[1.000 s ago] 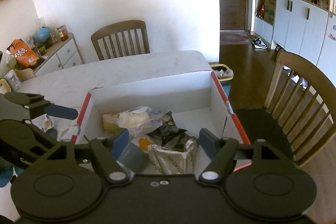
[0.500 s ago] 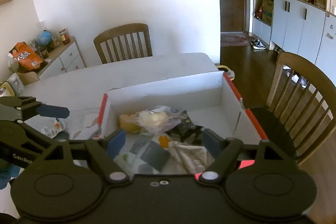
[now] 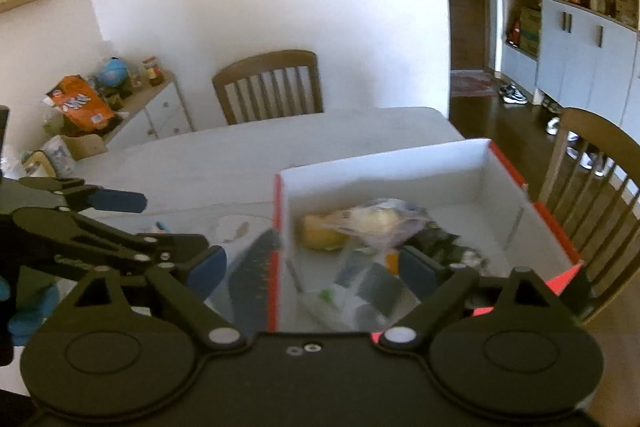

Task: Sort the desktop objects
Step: 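Withdraw both tools from the shoebox back over the table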

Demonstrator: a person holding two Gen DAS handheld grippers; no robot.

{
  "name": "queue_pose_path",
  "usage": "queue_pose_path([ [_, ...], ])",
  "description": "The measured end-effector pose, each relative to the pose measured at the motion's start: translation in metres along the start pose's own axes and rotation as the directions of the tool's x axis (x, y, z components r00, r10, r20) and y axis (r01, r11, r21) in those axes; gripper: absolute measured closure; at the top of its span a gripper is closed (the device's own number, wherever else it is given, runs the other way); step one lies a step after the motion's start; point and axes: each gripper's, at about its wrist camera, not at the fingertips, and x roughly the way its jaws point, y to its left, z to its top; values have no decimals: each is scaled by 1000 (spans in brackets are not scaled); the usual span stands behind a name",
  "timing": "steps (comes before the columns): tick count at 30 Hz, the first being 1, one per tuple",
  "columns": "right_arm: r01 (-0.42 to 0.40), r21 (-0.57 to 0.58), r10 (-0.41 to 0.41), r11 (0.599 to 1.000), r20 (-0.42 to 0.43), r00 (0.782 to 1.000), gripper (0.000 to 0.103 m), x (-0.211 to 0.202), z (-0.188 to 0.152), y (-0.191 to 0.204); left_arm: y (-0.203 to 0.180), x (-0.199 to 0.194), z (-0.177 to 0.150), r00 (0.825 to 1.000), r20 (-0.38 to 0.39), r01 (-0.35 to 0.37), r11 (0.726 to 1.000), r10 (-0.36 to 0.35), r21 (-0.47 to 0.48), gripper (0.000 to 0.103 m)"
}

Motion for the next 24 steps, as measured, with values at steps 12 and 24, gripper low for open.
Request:
queue_pose_path([
  [12,-38,-30,38,999,3,999,4,8,-10,58,48,-12,-22,1000,1,-27,999,27,-28,1],
  [24,-72,-95,67,993,-55,996,4,36,-27,112,98,-9,-40,998,-3,-68,994,68,-85,0],
])
